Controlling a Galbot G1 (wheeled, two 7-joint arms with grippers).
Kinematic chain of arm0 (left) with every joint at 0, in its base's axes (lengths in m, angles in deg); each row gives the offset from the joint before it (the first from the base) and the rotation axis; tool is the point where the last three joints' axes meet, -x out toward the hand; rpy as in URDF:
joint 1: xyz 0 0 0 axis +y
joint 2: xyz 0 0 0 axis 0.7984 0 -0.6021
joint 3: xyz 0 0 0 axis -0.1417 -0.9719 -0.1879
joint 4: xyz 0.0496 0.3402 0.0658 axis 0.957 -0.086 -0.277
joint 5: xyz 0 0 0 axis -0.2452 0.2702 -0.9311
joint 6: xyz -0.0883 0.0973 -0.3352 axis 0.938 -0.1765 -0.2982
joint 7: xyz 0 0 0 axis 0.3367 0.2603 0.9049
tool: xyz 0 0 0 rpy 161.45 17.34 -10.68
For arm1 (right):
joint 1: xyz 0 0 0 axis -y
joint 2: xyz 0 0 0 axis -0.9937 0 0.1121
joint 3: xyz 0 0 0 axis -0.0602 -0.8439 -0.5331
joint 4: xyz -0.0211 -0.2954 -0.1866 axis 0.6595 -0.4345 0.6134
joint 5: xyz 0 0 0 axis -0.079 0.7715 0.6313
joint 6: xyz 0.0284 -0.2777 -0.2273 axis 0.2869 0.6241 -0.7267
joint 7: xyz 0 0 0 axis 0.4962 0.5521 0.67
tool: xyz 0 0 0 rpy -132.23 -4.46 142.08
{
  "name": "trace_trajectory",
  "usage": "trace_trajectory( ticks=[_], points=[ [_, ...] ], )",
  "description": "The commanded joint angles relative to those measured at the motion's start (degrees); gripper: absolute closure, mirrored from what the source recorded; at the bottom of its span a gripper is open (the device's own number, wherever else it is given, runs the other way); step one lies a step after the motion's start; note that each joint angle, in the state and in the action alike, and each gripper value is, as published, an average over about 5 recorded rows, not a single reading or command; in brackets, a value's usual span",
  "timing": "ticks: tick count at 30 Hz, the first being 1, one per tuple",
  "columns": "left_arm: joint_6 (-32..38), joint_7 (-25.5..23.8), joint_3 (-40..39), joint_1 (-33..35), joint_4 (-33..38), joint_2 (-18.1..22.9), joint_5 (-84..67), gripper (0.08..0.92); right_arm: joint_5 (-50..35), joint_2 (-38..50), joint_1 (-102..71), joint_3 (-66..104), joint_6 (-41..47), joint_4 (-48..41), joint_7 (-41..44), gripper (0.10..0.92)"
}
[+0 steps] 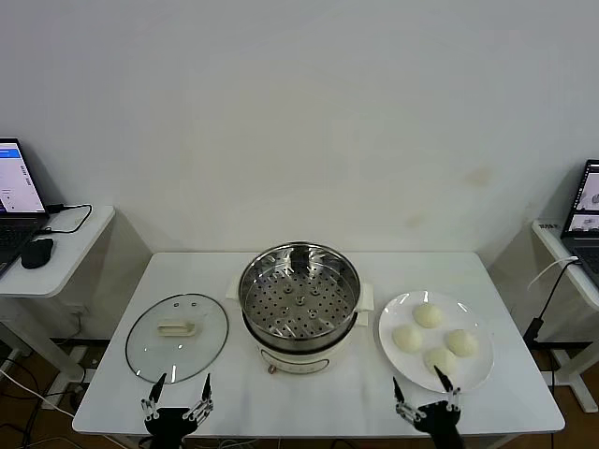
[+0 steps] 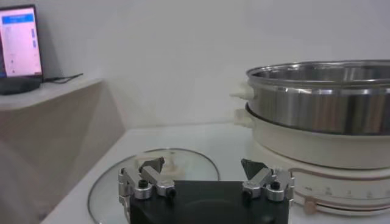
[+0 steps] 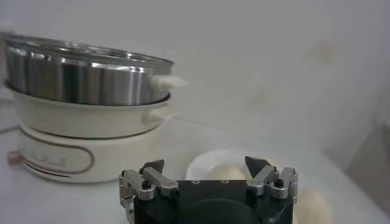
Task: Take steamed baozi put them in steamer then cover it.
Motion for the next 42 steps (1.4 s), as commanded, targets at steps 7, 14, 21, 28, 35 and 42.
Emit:
trace_trajectory(
  ticks=[7, 14, 21, 28, 35, 42],
  points=[
    [-3.90, -0.27, 1.63, -2.31, 1.92, -1.43, 6.18, 0.177, 14.94, 22.38, 11.41, 7.98, 6.00, -4.86, 15.27, 0.203],
    [-4.34, -0.36, 1.66, -2.21, 2.53, -0.94, 7.99, 0.177, 9.55, 37.02, 24.38, -0.32, 7.50, -13.46, 27.51, 0.203],
    [-4.87, -0.16, 1.86, -2.57, 2.73, -0.89, 8.44, 0.177, -0.05, 44.67, 41.94, -20.25, 11.40, -21.82, 39.54, 0.203],
    [-5.30, 0.01, 2.15, -3.00, 2.98, -0.91, 8.42, 0.177, -2.60, 45.21, 67.43, -47.67, 9.90, -31.24, 48.43, 0.203],
    [-5.37, 0.06, 2.67, -3.20, 3.05, -0.71, 8.38, 0.177, -1.18, 40.60, 84.09, -66.04, 6.63, -39.52, 53.08, 0.203],
    [-5.98, 0.37, 3.82, -4.12, 3.44, -1.14, 7.88, 0.177, 0.41, 35.29, 89.41, -74.25, 4.44, -44.84, 53.10, 0.203]
  ],
)
